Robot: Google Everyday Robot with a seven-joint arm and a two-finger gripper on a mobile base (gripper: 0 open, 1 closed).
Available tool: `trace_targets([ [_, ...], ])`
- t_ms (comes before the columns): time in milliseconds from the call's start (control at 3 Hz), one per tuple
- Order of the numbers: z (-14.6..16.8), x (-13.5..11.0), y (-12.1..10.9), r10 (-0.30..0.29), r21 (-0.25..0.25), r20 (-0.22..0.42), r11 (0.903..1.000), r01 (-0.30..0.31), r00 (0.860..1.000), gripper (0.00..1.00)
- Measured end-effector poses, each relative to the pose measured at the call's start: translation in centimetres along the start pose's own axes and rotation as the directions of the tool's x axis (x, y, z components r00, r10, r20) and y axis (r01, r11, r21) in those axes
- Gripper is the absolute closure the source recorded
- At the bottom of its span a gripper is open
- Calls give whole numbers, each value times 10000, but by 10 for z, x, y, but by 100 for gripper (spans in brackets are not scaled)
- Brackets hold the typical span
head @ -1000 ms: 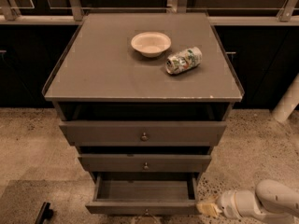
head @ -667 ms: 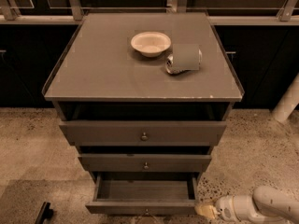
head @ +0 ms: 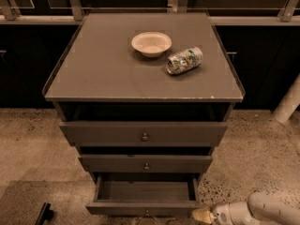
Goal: Close bottom drawer
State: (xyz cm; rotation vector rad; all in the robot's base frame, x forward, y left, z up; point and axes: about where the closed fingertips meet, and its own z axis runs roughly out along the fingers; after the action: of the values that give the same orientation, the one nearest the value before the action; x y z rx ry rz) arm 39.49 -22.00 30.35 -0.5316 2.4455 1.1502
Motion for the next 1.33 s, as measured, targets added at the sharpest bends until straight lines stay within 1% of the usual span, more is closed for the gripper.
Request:
trace_targets([
  [333,16,3,-15,-120,-563,195,9983,131,9997,100],
  [667,43,19,-36,102,-1744,706,9847,23,9975,100],
  [1000,61,23,-62,298,-2307,1043,9730,-50,9941,100],
  [1333,70,21,-83,427,-2288,1282,9734,-123,9908,100],
])
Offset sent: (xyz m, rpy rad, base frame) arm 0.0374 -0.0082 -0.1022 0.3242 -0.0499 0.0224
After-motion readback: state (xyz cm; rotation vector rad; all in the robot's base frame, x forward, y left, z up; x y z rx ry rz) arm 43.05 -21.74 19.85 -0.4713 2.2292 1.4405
